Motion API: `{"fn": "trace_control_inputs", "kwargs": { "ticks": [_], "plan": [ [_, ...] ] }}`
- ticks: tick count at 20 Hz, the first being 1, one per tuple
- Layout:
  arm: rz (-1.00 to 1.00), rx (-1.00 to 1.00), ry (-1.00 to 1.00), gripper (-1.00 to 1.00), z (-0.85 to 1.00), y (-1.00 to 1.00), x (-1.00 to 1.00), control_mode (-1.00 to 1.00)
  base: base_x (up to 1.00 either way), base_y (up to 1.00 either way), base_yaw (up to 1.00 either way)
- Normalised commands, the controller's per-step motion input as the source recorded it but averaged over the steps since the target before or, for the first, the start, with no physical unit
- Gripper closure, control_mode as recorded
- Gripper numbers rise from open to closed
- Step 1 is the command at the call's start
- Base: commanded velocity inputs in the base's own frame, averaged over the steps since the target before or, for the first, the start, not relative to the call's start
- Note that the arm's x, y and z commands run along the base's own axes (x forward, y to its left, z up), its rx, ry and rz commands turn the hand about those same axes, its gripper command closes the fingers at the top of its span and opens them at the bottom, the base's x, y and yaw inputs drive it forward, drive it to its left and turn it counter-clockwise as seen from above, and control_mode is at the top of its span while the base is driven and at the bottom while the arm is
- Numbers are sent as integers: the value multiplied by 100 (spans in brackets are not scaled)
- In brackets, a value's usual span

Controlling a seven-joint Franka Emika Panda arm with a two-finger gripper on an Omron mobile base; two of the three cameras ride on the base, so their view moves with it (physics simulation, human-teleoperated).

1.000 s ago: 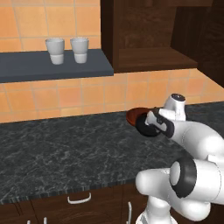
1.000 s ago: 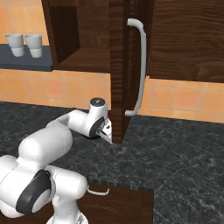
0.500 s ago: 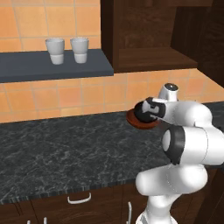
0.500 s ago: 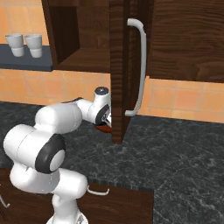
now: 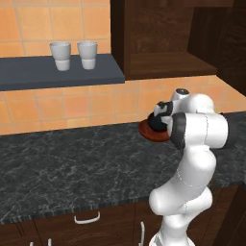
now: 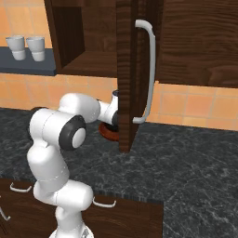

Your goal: Pick up the bowls on the counter and stack them on top of one another in the open cabinet. Place the smaller bowl on top of the larger bowl.

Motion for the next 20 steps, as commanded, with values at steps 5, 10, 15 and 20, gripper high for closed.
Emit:
{"fn": "trace_control_inputs", "kwargs": {
  "ticks": [5,10,15,20],
  "plan": [
    [0,-3,0,100,-33,-6,43,-100,0,0,0],
    [0,-1,0,-100,-7,0,47,-100,0,0,0],
    [0,4,0,-100,10,-14,-16,-100,0,0,0],
    [0,11,0,-100,26,-39,-70,-100,0,0,0]
  ]
}}
